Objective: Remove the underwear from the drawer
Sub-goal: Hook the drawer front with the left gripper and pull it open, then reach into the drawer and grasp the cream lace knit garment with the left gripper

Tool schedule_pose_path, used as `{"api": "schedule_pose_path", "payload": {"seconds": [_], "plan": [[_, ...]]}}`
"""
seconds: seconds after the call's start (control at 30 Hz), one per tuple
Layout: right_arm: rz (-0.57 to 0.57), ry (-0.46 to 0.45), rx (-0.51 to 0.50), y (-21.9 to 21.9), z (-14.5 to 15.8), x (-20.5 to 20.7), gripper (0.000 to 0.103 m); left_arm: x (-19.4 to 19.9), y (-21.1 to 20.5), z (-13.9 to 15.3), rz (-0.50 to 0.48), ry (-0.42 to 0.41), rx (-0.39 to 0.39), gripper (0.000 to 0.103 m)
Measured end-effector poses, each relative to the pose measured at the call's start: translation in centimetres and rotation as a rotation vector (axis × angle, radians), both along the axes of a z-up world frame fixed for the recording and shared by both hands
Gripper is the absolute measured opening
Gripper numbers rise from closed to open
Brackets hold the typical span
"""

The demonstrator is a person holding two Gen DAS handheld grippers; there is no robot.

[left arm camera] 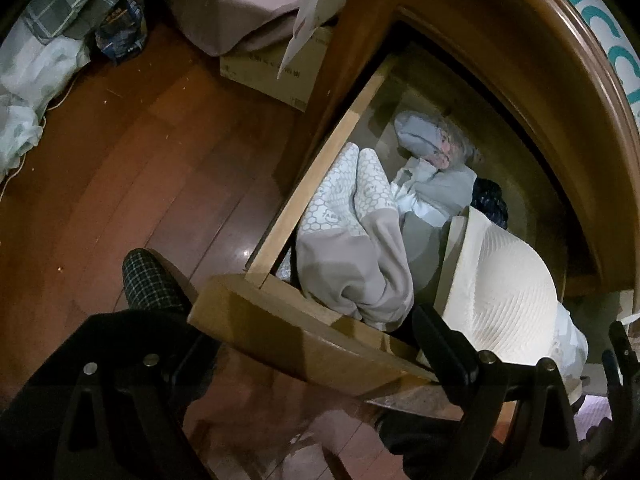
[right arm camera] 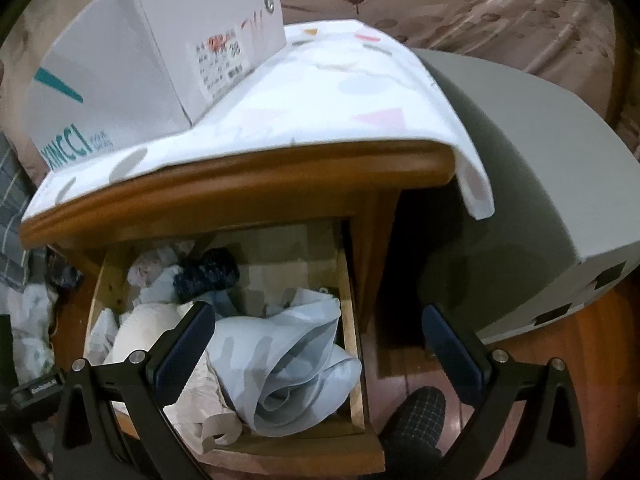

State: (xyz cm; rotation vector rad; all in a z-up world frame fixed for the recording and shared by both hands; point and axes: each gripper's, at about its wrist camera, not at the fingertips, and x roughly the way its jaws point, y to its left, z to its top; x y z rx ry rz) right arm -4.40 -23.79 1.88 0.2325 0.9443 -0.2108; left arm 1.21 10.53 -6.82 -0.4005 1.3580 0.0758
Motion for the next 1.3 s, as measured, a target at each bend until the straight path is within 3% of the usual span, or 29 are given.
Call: {"api": "schedule_pose_path", "payload": {"seconds": [0.3,0.57,0.7,0.83,0.97,1.1,1.3], "plan": [[0.040,0.049,0.028,0.3,-0.9,1.2,0.103,-0.1,0.1,0.4,-0.031,0.022,0.045,0.098],[0.087,0.096,0.033,1.2,-1.9,1.5,0.103,-0.3,-0.1,0.5,-0.023,0.018,0.036,0.096],[0.109,0.102,0.033,1.6,-2.0,1.5,0.103,-1.0,-0.9,2.6,-0.073,-0.040,0.166,0.095],[0.115,0.106,0.038,1.6,-1.9,1.6,0.103,-1.6,-0.7,5.0,-0.076,-0.070,0.136,0.095],[0.118,0.101,0.029,1.7,-1.7,1.5,0.103,-1.2,-1.9,7.5,-0.135,-0.117,0.128,0.095],[0.119,0.100,0.013,1.6,-1.6,1.4,0.103,-0.2,-5.0,9.0,-0.261,-0.149,0.140,0.095],[0.106,0.119,0.020,0.8,-1.6,1.3,0.103,1.9,-9.0,8.4,-0.354,-0.111,0.115,0.095]]}}
